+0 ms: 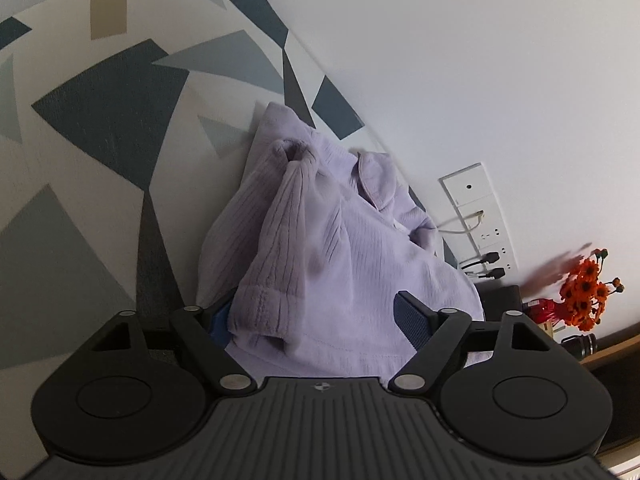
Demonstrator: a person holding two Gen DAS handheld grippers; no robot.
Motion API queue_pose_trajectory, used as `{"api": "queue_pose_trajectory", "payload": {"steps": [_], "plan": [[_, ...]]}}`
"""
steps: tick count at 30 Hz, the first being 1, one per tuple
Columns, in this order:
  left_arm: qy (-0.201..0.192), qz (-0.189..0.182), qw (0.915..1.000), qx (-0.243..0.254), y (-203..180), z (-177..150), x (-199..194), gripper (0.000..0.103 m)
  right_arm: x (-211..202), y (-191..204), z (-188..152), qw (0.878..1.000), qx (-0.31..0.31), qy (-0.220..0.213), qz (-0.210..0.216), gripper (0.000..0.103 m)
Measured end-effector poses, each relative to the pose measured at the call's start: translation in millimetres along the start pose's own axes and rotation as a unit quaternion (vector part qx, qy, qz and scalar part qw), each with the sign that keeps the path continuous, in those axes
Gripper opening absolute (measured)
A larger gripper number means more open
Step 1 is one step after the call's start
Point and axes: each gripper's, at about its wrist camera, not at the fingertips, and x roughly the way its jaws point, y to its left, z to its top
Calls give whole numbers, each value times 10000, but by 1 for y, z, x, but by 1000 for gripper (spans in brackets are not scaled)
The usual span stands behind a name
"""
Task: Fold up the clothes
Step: 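Grasp the folded hoodie edge with both tools side by side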
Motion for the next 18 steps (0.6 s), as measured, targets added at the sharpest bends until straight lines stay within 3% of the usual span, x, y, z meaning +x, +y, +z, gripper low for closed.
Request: {"api": "queue_pose_trajectory", "payload": {"steps": [4,6,8,10,12,14,17,18], "plan": [[7,-220,9996,-169,-6,6,0,51,6,-6,2,9999,73,68,28,65],[-41,-173,9998,-6,-12,8,1,31,10,-7,3,9998,152,50,69,65],[-67,-119,9996,242,-20,7,3,24,17,-10,3,9995,288,104,77,66],[-100,-70,9991,404,-27,5,4,23,23,-12,1,9991,388,159,94,66],[-155,-27,9985,527,-33,2,6,21,26,-12,0,9989,417,163,114,59],[-236,35,9981,566,-36,2,6,21,22,-8,1,9991,348,170,148,27],[-120,281,9983,488,-33,5,12,21,19,-5,4,9986,330,257,321,25],[-64,373,9983,453,-32,6,15,29,18,-4,5,9982,342,301,402,26]]}}
